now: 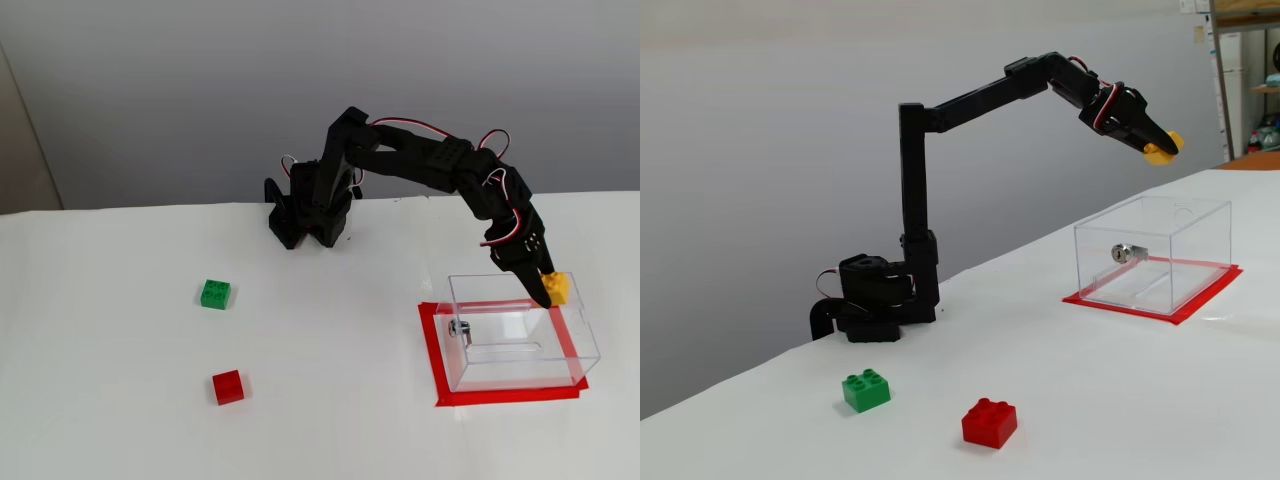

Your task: Pick the yellow lego brick and place it into the transparent box

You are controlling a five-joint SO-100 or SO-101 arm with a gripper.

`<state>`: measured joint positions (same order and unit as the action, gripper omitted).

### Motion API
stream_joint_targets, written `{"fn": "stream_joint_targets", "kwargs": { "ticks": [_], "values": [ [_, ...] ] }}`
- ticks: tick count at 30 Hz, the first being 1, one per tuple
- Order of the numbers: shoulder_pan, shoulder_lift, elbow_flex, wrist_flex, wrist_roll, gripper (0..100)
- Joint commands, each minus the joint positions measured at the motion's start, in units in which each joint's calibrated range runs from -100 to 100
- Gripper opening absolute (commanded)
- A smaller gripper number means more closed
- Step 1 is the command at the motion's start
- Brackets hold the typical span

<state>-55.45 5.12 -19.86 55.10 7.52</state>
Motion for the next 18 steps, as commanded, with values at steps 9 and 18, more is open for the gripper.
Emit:
{"fn": "stream_joint_targets", "kwargs": {
  "ticks": [9, 18],
  "values": [
    [-0.48, -0.58, -0.3, 0.25, -1.89, 39],
    [-0.48, -0.58, -0.3, 0.25, -2.15, 39]
  ]
}}
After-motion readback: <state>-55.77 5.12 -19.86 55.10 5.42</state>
